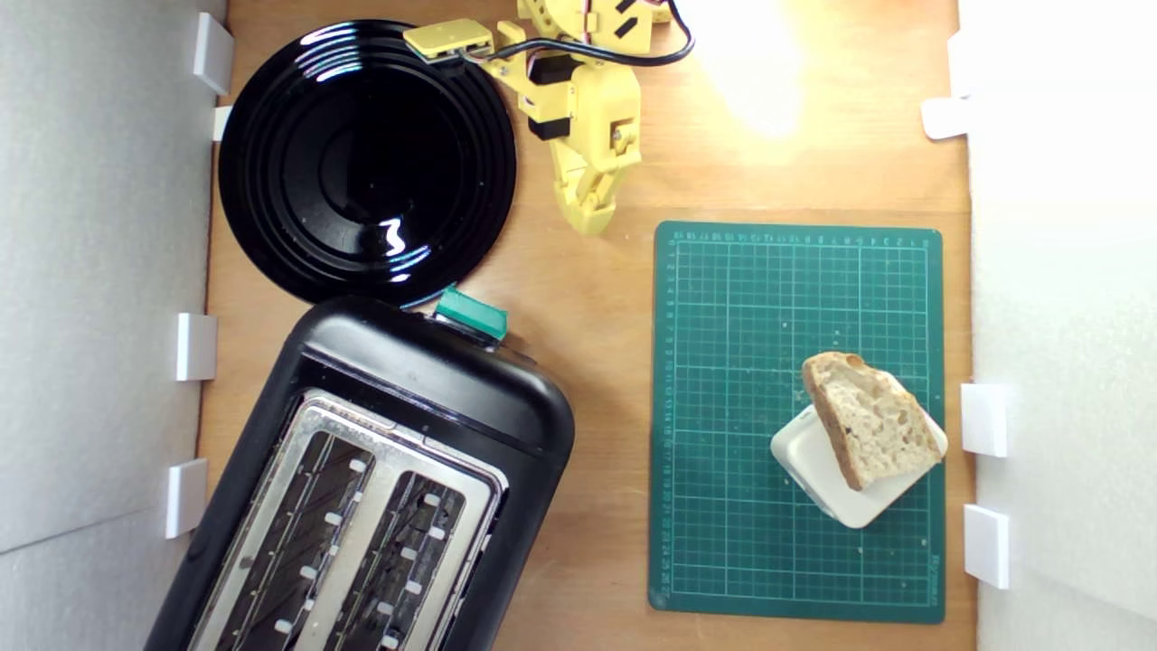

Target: Pick bread and place in toaster

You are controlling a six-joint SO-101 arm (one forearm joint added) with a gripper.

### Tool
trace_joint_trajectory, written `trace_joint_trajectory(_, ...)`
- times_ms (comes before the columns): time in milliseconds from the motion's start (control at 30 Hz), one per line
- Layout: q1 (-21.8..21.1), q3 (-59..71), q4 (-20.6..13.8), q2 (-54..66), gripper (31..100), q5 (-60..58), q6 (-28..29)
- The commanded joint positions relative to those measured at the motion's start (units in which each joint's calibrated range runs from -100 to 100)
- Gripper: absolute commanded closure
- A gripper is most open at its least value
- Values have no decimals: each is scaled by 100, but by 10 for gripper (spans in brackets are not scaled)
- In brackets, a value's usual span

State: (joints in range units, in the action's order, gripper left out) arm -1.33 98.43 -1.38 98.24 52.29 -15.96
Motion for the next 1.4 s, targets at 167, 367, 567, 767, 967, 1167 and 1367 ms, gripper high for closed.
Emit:
trace_joint_trajectory(167, -20, 12, 11, 35, 959, 27, 30)
trace_joint_trajectory(367, -20, 21, 11, 27, 959, 36, 30)
trace_joint_trajectory(567, -20, 12, 20, 27, 959, 27, 30)
trace_joint_trajectory(767, -12, 12, 11, 27, 959, 36, 24)
trace_joint_trajectory(967, 20, 12, 2, 27, 959, 36, 24)
trace_joint_trajectory(1167, 36, -6, -71, 27, 959, 27, 9)
trace_joint_trajectory(1367, 52, -33, -89, 18, 959, 19, -18)
